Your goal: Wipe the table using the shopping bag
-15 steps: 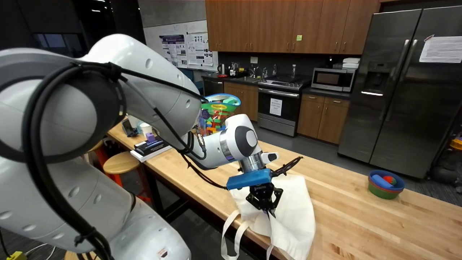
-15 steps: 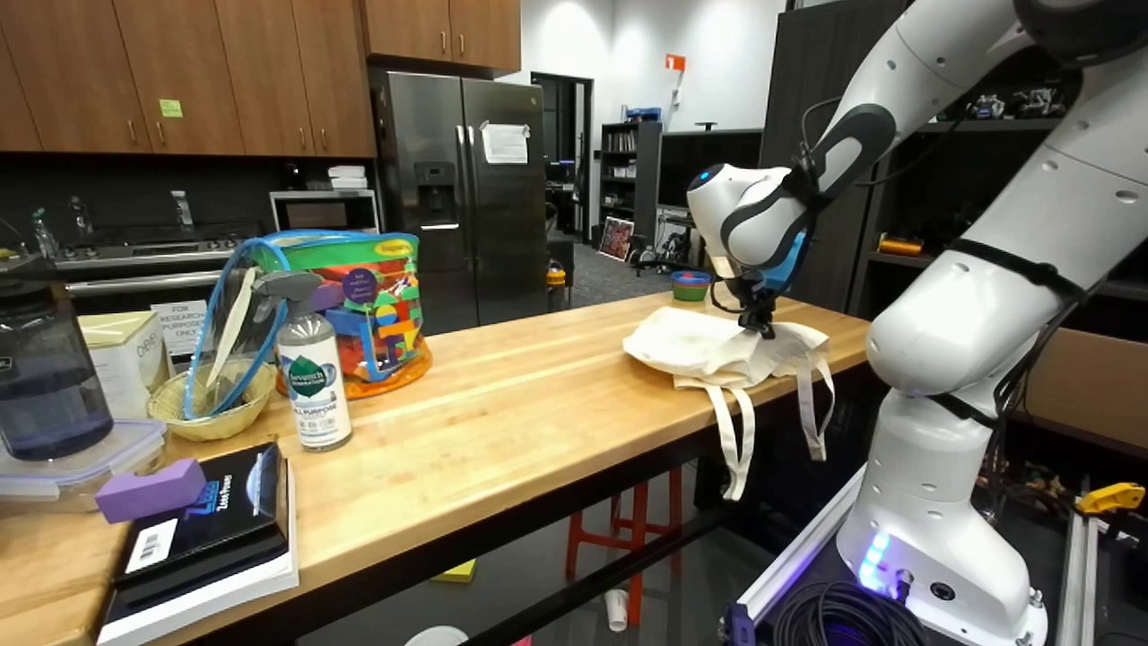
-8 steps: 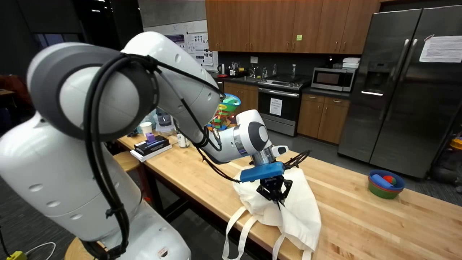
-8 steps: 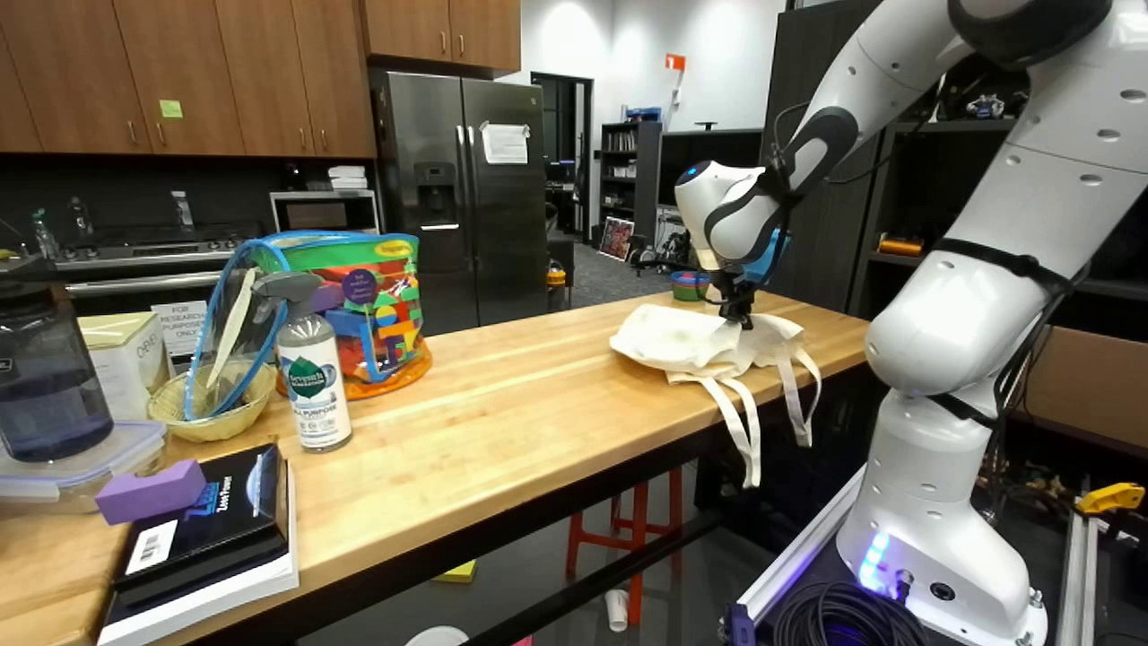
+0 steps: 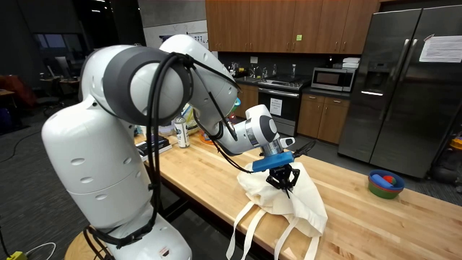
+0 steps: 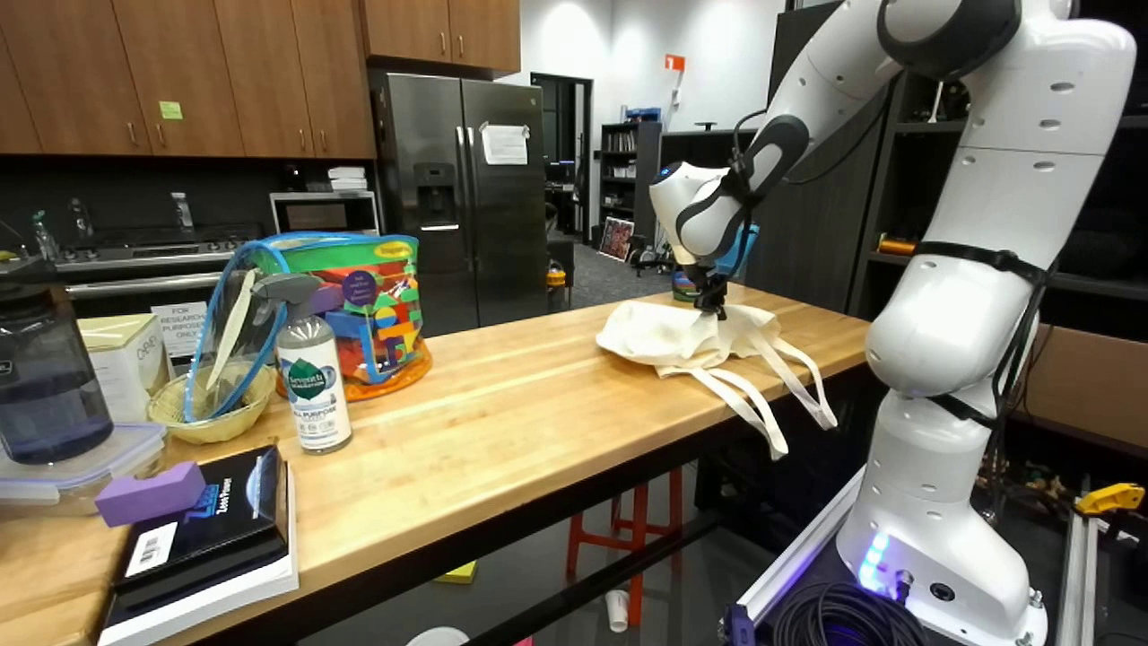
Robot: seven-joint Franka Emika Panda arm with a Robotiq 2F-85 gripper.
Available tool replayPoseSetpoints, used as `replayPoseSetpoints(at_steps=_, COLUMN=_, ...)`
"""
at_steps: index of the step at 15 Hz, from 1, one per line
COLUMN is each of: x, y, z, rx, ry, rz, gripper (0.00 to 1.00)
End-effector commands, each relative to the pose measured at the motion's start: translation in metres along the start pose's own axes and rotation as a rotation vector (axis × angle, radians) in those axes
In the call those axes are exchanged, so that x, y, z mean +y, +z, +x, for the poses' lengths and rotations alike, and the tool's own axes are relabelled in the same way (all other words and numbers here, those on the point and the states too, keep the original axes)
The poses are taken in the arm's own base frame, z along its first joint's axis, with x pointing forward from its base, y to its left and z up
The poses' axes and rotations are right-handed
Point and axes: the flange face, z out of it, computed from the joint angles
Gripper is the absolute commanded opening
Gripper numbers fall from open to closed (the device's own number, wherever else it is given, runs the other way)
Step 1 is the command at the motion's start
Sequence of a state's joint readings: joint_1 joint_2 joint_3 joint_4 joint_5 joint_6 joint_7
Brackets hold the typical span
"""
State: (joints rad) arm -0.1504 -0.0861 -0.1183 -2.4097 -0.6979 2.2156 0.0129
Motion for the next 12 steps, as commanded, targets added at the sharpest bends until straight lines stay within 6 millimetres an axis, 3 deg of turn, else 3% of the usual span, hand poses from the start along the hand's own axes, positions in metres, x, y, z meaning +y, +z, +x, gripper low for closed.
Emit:
replayPoseSetpoints(at_steps=1, x=-0.003, y=-0.023, z=0.032, rx=0.029, ry=-0.038, rz=-0.013, gripper=0.00)
replayPoseSetpoints(at_steps=7, x=-0.030, y=-0.074, z=0.072, rx=0.100, ry=-0.105, rz=-0.042, gripper=0.00)
replayPoseSetpoints(at_steps=12, x=-0.061, y=-0.114, z=0.091, rx=0.164, ry=-0.174, rz=-0.039, gripper=0.00)
